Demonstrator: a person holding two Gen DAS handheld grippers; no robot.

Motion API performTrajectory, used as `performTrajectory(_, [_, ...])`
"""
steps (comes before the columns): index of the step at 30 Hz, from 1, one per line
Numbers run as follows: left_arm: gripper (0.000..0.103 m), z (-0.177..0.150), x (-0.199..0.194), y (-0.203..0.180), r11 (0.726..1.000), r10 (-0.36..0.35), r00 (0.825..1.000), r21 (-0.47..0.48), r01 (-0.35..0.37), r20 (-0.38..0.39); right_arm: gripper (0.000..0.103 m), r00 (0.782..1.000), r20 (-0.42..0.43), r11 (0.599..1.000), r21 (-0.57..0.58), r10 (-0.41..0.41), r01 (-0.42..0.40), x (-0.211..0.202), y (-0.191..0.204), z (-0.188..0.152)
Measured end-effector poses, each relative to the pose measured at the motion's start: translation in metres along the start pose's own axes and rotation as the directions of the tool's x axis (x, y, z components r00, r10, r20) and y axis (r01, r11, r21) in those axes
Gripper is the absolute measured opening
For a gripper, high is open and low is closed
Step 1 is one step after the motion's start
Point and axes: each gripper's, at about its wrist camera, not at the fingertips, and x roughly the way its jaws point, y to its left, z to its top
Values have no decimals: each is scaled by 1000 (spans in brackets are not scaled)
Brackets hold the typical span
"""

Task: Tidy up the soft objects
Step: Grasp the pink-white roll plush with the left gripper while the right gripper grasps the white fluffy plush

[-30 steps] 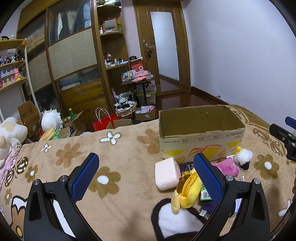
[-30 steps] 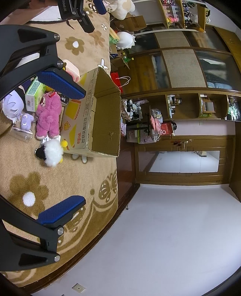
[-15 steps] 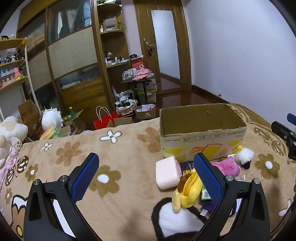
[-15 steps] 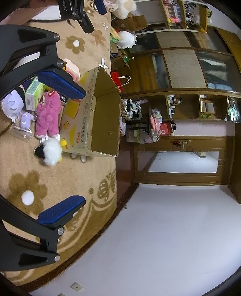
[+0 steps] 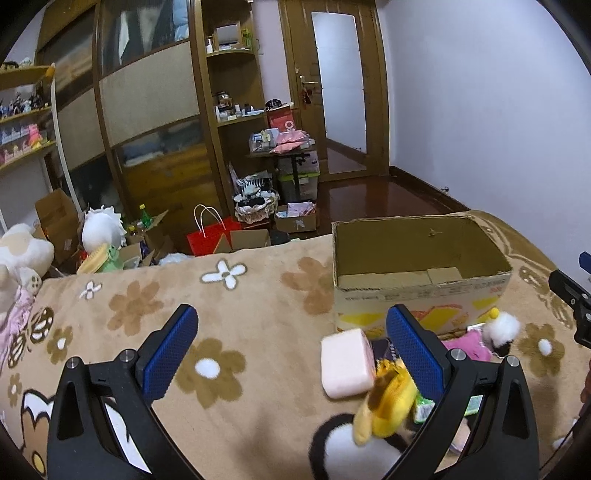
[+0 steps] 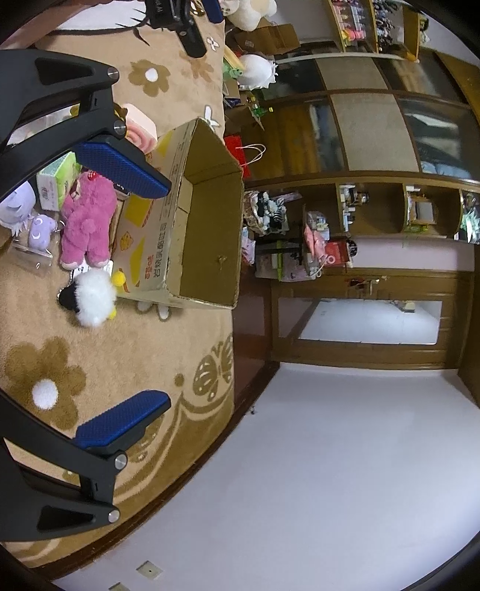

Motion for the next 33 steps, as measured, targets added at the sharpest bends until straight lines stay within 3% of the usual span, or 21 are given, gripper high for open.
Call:
performTrajectory(13, [101, 7, 73, -10, 996, -82, 985, -43, 76, -152, 103, 992, -125, 1000, 20, -15, 18, 44, -7, -5])
performTrajectory(29, [101, -32, 141, -33, 993, -120, 929, -18, 121, -350, 103, 961, -275, 997, 77, 24, -2, 102, -19, -30])
performTrajectory(33, [101, -42, 154, -40, 990, -134, 905, -24, 136, -403, 103, 949, -312, 992, 124, 52, -14, 115, -27, -38])
